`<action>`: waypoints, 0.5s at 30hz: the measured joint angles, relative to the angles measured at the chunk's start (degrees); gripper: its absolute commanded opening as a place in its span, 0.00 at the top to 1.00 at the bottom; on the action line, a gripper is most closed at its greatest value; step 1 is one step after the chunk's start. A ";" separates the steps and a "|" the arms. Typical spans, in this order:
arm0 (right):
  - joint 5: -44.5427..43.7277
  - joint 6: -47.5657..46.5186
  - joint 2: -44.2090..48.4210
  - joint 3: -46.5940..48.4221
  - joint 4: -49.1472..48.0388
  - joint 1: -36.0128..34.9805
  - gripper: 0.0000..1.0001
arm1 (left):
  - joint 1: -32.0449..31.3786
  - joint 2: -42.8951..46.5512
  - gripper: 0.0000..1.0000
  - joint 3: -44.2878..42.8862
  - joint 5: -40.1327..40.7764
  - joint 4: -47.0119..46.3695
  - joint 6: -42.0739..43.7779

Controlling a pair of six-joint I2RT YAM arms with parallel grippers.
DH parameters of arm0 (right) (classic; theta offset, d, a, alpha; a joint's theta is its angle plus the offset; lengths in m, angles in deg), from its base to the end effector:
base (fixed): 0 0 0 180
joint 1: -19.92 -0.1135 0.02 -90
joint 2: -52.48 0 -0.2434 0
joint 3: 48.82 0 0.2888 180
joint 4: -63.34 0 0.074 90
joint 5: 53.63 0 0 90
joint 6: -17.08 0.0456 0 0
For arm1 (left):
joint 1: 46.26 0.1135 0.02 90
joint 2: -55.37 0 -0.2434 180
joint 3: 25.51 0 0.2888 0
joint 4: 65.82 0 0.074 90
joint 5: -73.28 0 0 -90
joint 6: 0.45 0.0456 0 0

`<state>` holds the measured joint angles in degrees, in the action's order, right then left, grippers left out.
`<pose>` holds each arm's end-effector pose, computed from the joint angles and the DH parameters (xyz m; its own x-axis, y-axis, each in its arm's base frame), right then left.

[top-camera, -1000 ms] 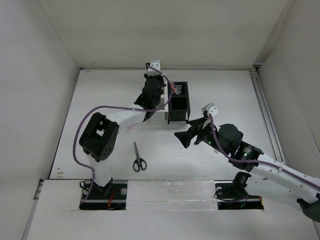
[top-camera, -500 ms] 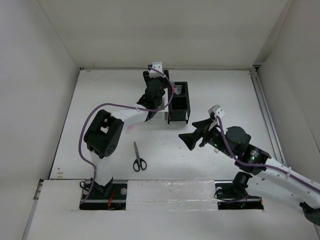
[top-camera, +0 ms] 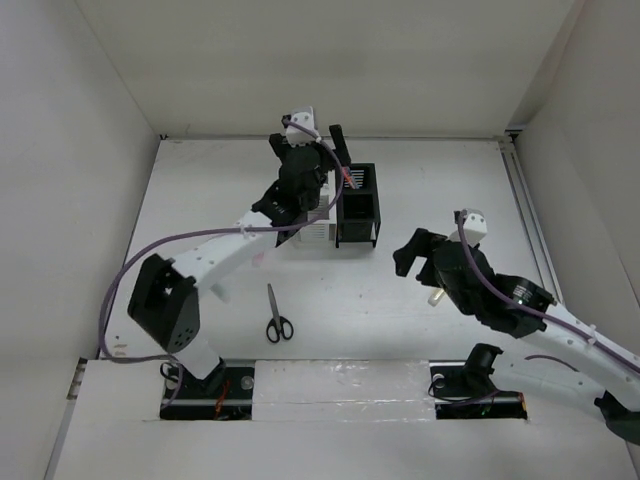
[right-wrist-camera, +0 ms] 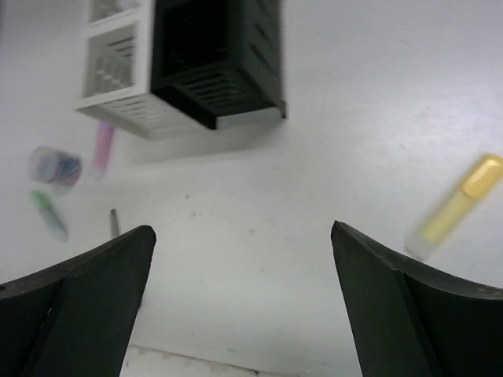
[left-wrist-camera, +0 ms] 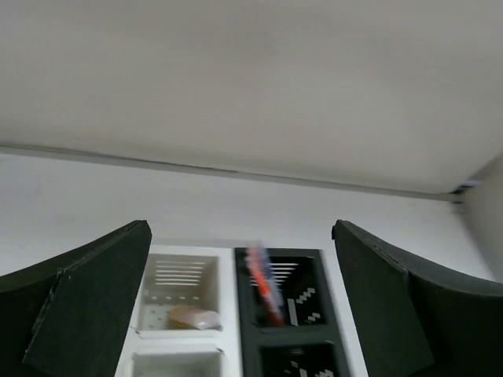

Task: Sort the stationery into containers
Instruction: Place the pen in the storage box, then pick up the pen from the center of the board.

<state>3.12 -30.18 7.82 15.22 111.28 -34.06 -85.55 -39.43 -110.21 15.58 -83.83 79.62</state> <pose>0.1483 0.1615 0.3268 -0.4733 0.3141 -0.8230 -0.0980 0.9097 0.4036 0.3530 -0.2573 0.3209 0.0832 -0.2564 -0.9630 0.1421 0.9595 -0.2432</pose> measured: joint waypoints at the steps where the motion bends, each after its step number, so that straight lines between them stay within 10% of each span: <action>1: -1.68 2.36 0.00 -0.04 2.97 0.00 0.00 | -0.74 2.16 0.00 -1.27 -0.26 2.93 -1.60; 15: -10.01 27.82 -5.27 -9.90 17.75 7.43 0.01 | -2.62 24.70 0.00 4.98 -6.58 22.58 -17.27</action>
<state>-6.89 -2.35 2.55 5.32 129.03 -26.63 -88.17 -14.73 -105.23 9.00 -61.25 62.35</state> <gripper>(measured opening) 0.991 0.997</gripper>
